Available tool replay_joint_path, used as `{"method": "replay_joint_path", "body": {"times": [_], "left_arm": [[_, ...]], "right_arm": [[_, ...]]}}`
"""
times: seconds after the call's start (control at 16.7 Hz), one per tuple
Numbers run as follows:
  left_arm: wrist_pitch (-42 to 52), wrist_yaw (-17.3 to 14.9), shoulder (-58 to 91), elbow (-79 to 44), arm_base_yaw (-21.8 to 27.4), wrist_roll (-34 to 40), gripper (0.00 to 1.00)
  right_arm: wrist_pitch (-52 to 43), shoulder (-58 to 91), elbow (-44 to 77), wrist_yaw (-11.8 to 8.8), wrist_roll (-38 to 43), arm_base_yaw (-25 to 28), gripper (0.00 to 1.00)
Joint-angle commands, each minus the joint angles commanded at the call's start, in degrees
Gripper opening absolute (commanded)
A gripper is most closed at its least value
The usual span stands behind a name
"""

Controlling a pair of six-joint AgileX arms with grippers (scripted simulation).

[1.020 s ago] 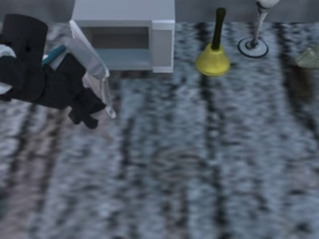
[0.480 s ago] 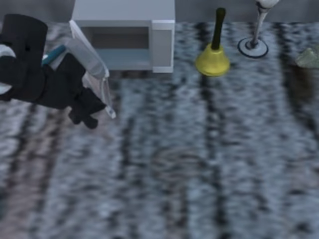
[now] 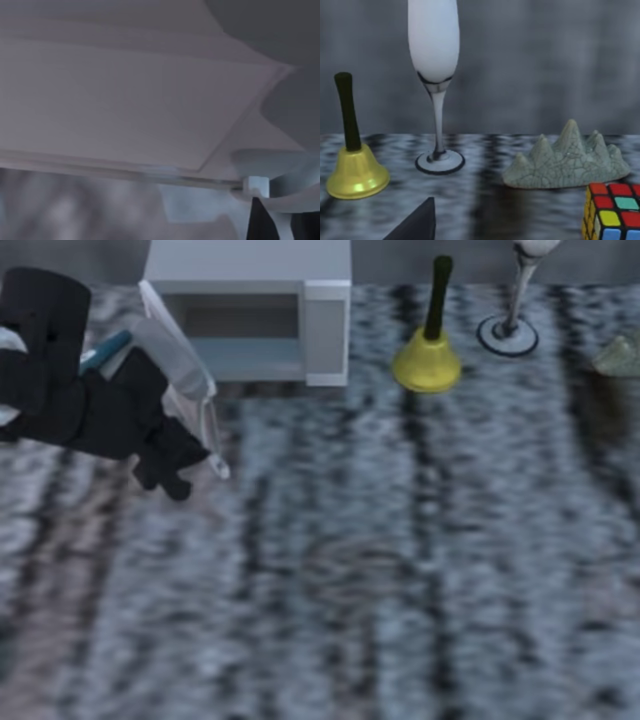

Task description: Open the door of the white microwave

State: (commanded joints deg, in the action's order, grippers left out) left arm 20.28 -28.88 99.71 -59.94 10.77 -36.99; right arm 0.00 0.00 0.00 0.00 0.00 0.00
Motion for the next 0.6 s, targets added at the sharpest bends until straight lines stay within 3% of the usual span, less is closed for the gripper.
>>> {"method": "replay_joint_path", "body": {"times": [0.6], "left_arm": [[2.0, -1.7, 0.3, -0.8, -1.6, -3.6, 0.0]], "right_arm": [[0.0, 0.0, 0.0, 0.0, 0.0, 0.0, 1.0]]}}
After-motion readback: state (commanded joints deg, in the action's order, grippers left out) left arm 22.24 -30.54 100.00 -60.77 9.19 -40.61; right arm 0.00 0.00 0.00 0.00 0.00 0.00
